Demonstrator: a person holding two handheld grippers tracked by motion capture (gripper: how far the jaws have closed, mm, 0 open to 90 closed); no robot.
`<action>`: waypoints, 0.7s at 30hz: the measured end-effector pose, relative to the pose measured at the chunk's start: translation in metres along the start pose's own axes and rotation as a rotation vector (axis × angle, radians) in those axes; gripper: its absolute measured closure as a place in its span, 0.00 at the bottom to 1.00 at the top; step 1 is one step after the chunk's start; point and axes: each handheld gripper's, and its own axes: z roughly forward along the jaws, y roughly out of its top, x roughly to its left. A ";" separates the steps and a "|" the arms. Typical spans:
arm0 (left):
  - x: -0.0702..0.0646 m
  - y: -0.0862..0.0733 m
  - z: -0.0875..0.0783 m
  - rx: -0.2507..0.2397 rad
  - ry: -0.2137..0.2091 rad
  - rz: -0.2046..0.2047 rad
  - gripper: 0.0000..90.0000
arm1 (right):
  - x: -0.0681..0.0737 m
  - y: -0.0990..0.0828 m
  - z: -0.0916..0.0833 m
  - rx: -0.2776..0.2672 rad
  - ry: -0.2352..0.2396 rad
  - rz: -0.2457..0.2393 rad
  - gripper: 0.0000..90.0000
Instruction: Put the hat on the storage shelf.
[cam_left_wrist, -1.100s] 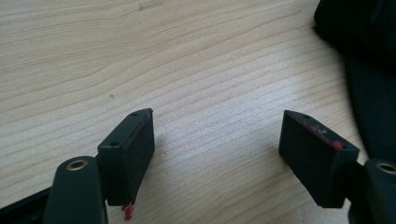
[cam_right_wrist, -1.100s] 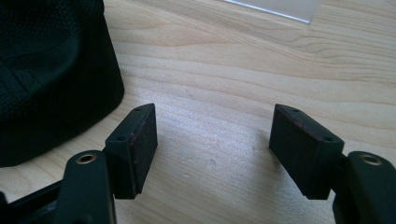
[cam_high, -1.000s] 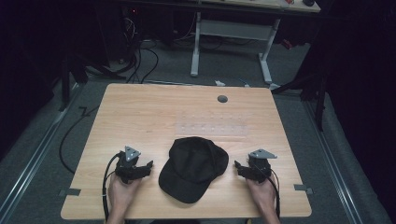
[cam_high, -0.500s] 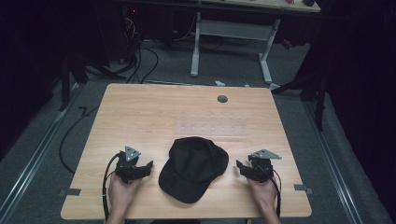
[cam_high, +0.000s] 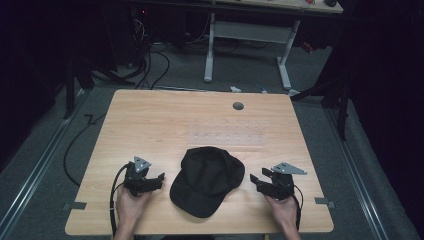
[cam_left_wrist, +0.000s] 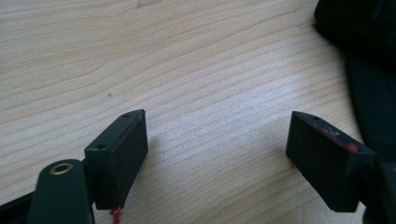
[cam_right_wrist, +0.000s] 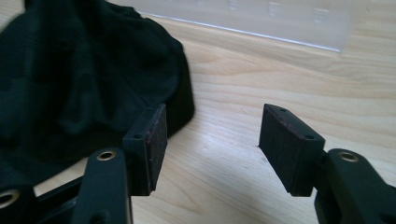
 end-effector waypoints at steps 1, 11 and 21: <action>0.000 0.000 0.000 -0.001 0.001 0.001 0.23 | 0.000 0.000 0.000 0.000 0.000 0.000 0.45; -0.001 0.000 0.001 0.006 -0.006 0.010 0.19 | 0.022 0.020 -0.003 -0.032 0.066 -0.050 0.43; -0.001 0.000 0.001 0.009 -0.008 0.012 0.18 | 0.037 0.040 0.005 -0.020 0.103 -0.085 0.42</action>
